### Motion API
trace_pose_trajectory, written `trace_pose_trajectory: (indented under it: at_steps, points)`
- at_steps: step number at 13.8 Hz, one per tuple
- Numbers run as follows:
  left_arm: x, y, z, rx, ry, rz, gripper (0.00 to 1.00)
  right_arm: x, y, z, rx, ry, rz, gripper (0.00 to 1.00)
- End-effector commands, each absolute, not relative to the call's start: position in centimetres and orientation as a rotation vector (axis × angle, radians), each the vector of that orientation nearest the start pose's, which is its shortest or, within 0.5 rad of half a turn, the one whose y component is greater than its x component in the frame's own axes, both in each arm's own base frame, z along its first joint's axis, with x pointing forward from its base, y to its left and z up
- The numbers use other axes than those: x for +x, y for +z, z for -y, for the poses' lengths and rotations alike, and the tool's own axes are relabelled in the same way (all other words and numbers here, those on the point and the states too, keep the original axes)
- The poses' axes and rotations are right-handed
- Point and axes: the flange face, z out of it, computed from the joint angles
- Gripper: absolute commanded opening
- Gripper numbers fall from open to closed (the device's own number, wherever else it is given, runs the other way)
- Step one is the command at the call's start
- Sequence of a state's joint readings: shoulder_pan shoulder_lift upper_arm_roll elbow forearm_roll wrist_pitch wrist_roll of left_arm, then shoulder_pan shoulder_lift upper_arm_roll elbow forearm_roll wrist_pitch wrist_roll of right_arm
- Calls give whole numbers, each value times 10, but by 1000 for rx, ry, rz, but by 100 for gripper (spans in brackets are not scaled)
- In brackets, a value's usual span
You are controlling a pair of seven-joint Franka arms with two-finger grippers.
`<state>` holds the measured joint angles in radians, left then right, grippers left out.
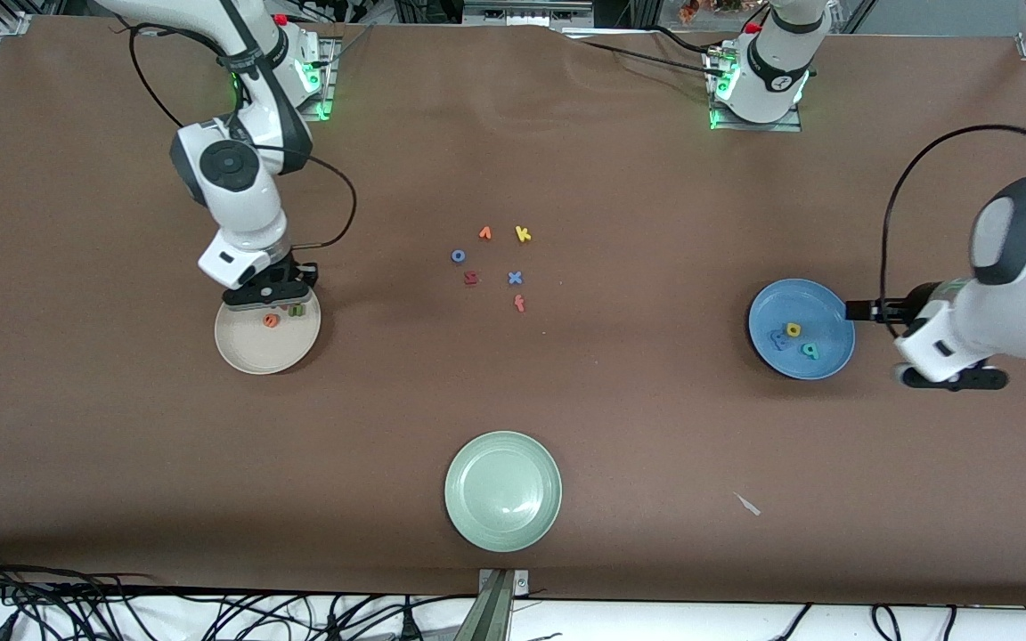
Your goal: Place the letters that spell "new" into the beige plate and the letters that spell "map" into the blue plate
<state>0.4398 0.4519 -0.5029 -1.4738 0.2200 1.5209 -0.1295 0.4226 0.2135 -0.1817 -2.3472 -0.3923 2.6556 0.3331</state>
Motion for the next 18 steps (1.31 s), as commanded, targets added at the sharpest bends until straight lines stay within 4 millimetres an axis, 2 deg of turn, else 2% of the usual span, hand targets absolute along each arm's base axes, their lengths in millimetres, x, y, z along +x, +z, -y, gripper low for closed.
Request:
trace_pose_trajectory:
  at_steps: [1,2,3,4,5,7,10,11,12,13,15,17,18]
  points:
    - [610,482,-41,-3114,464,219,100,499,238,-116,-3280,-288,469,19]
    - [602,502,-46,-3127,418,271,100,498,236,-116,-3280,-282,471,21]
    - [598,520,-38,-3121,370,277,100,498,236,-116,-3280,-282,471,42]
    - [588,548,-40,-3122,295,297,100,498,236,-116,-3280,-285,468,59]
    - [579,572,-38,-3137,234,292,100,498,236,-116,-3281,-283,465,72]
    - [571,601,-20,-3137,148,246,100,498,236,-116,-3282,-279,460,89]
    - [558,614,-12,-3145,130,226,100,499,239,-115,-3284,-280,445,89]
    - [559,612,-9,-3144,125,224,100,499,241,-116,-3288,-249,410,89]
    - [559,612,-2,-3144,122,214,100,503,247,-119,-3287,-223,361,89]
    - [560,615,-2,-3145,113,209,100,506,256,-134,-3281,-190,348,89]
    - [560,615,-5,-3147,113,202,100,522,280,-149,-3292,-127,310,89]
    - [561,615,-7,-3148,110,202,100,539,318,-176,-3285,-45,265,89]
    - [561,615,-7,-3149,105,202,100,550,346,-184,-3283,-2,234,89]
